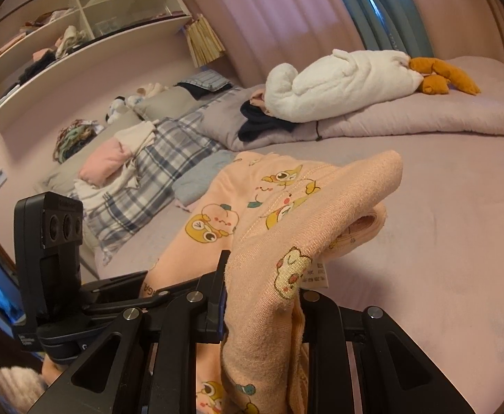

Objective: Fold small clothes

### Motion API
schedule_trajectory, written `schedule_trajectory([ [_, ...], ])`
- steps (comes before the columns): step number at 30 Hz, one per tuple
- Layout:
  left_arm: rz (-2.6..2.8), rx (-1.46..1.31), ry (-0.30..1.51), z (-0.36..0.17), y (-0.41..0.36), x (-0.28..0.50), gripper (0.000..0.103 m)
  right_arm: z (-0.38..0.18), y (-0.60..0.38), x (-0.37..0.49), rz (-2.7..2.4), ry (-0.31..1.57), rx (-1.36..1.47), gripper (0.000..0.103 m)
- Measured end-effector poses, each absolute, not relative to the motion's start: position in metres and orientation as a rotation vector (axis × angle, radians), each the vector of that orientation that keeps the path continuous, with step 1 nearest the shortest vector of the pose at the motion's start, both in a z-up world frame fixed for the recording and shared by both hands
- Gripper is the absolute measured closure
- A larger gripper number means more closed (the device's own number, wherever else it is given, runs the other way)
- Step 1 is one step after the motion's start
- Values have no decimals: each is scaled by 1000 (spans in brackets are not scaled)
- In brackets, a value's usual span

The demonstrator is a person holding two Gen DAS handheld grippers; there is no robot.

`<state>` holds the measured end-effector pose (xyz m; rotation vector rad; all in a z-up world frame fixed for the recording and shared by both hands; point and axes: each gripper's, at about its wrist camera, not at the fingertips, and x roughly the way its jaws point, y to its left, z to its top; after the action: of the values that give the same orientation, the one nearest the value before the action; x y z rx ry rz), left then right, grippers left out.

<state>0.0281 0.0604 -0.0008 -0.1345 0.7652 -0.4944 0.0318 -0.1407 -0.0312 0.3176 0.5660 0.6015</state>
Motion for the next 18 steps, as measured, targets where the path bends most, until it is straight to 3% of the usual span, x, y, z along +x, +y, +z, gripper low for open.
schedule_trajectory([
  [18,-473,-115,811,-22,51,79,73,-46,-141,74,585,607,333,79],
])
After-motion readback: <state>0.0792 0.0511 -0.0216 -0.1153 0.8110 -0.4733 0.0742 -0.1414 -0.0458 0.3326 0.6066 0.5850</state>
